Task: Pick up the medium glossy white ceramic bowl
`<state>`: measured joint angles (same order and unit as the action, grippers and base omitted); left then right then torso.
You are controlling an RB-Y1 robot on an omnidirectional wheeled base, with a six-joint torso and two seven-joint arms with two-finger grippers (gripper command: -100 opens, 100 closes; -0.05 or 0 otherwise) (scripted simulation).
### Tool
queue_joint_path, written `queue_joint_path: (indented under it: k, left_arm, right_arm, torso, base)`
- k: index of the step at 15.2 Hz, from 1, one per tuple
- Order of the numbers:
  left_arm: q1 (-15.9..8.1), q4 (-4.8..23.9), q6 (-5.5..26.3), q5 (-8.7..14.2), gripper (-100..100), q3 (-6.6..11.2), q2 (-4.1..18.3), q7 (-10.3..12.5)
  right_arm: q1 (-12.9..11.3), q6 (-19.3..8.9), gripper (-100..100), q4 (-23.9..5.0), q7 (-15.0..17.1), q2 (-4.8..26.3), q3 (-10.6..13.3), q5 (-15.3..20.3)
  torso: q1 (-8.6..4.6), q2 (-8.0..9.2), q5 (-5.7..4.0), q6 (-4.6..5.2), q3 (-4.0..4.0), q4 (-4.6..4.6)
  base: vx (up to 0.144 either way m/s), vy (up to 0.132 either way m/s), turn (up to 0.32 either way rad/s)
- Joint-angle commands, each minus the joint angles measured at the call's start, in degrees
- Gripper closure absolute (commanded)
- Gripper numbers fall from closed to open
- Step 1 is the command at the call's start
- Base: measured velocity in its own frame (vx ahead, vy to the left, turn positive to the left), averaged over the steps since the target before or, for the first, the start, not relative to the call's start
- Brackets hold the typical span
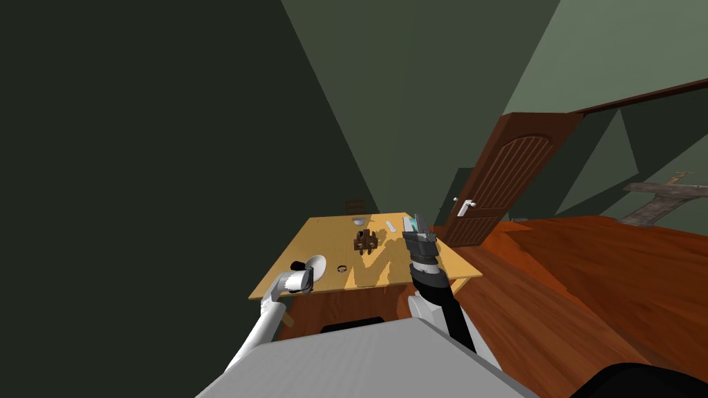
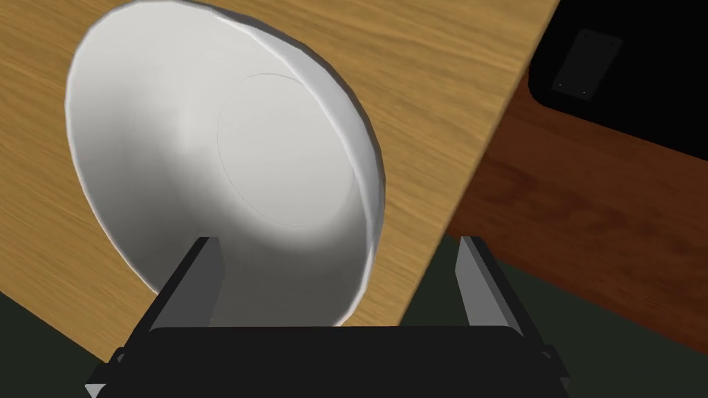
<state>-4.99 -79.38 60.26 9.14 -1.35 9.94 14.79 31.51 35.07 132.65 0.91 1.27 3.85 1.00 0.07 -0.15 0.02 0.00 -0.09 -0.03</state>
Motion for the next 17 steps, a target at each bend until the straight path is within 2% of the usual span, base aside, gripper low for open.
queue_joint_path:
  k: [1,2,6,7,8,11,12,13,14,17]
  left_arm:
    - [-0.89,1.13,2.53,0.25,-100,0.09,-0.29,0.45]
    - [-0.89,1.13,2.53,0.25,-100,0.09,-0.29,0.45]
    - [-2.33,3.22,6.07,0.52,-100,0.15,-0.95,1.22]
    - [-1.94,2.67,5.13,0.63,-100,0.21,-0.67,0.89]
    - [-1.99,4.73,3.4,0.44,-100,0.33,-1.03,0.59]
    - [-1.98,6.74,1.33,0.24,-100,0.44,-1.36,0.21]
    - [-1.98,7.24,0.81,0.19,-100,0.47,-1.44,0.12]
    - [-2.05,6.58,1.7,0.27,-100,0.43,-1.31,0.29]
    - [-2.06,6.77,1.4,0.26,100,0.44,-1.33,0.23]
    - [-2.02,6.79,1.43,0.27,100,0.43,-1.35,0.23]
  right_arm:
    - [0.0,0.0,0,0.0,0.0,0.0,0.0,0.0]
    - [0.0,0.0,0,0.0,0.0,0.0,0.0,0.0]
    - [0.0,0.0,0,0.0,0.0,0.0,0.0,0.0]
    - [0.0,0.0,0,0.0,0.0,0.0,0.0,0.0]
    - [0.0,0.0,0,0.0,0.0,0.0,0.0,0.0]
    - [0.0,0.0,0,0.0,0.0,0.0,0.0,0.0]
    - [0.0,0.0,0,0.0,0.0,0.0,0.0,0.0]
    - [0.0,0.0,0,0.0,0.0,0.0,0.0,0.0]
    - [0.0,0.0,0,0.0,0.0,0.0,0.0,0.0]
    - [0.0,0.0,0,0.0,0.0,0.0,0.0,0.0]
  torso:
    - [0.0,0.0,0.0,0.0,0.0,0.0]
    - [-0.01,-0.01,0.0,0.0,0.0,0.0]
    - [-0.03,0.0,-0.01,0.0,0.0,0.0]
    - [-0.02,-0.01,-0.01,0.0,0.0,0.0]
    - [-0.03,0.02,-0.01,0.0,0.01,0.0]
    - [-0.08,0.01,-0.01,0.0,0.01,0.0]
    - [-0.08,0.01,-0.01,0.0,0.01,0.0]
    - [-0.07,0.01,-0.01,0.0,0.01,0.0]
    - [-0.07,0.04,-0.02,0.0,0.02,0.01]
    - [-0.07,0.09,-0.02,0.01,0.06,0.04]
  base:
    - [0.032,0.016,-0.014]
    - [0.031,0.013,-0.012]
    - [0.032,0.012,-0.013]
    - [0.021,0.011,-0.005]
    - [0.025,0.004,-0.003]
    - [0.031,-0.002,-0.002]
    - [0.029,0.001,-0.002]
    - [0.016,0.001,0.0]
    - [0.006,0.0,0.0]
    - [0.0,0.0,0.0]
